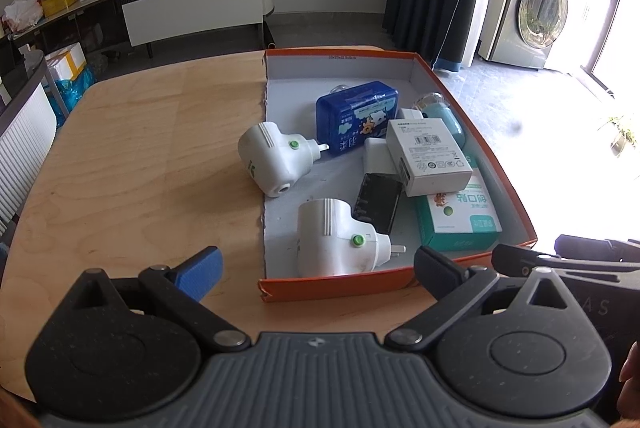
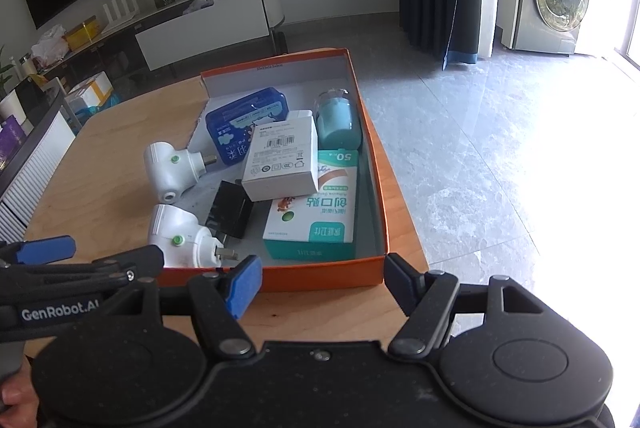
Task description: Organize rigid objects
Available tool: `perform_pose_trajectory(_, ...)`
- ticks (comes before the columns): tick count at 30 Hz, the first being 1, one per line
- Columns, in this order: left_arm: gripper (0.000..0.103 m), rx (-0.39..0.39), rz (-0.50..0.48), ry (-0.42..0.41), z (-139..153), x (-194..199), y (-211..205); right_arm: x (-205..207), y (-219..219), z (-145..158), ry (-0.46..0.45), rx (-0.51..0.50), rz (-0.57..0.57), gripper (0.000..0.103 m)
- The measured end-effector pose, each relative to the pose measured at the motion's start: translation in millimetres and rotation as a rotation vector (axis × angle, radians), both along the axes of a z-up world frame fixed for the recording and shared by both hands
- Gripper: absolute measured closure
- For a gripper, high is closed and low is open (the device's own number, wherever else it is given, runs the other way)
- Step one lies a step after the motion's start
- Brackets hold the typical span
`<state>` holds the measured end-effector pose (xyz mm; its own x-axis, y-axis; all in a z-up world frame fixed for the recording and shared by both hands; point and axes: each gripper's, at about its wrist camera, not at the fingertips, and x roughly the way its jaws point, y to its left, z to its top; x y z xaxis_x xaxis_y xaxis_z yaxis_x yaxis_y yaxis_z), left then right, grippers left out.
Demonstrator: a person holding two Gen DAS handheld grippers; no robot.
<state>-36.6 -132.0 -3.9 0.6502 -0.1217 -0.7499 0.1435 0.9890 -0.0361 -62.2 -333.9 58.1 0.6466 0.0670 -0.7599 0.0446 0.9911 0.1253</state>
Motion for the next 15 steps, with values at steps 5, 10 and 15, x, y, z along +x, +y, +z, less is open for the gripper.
perform_pose_trajectory(5, 0.0, 0.002, -0.002, 0.002, -0.7, 0.6, -0.1, 1.5, 0.2, -1.5, 0.007, 0.001, 0.0, 0.022)
perform_pose_trajectory(10, 0.0, 0.005, -0.004, 0.003, -0.7, 0.7, -0.1, 1.8, -0.2, -2.0, 0.009, 0.0, 0.0, 0.022)
perform_pose_trajectory(15, 0.0, 0.003, -0.001, 0.001, -0.5, 0.7, -0.2, 2.0, -0.1, -2.6, 0.009, 0.003, 0.001, 0.022)
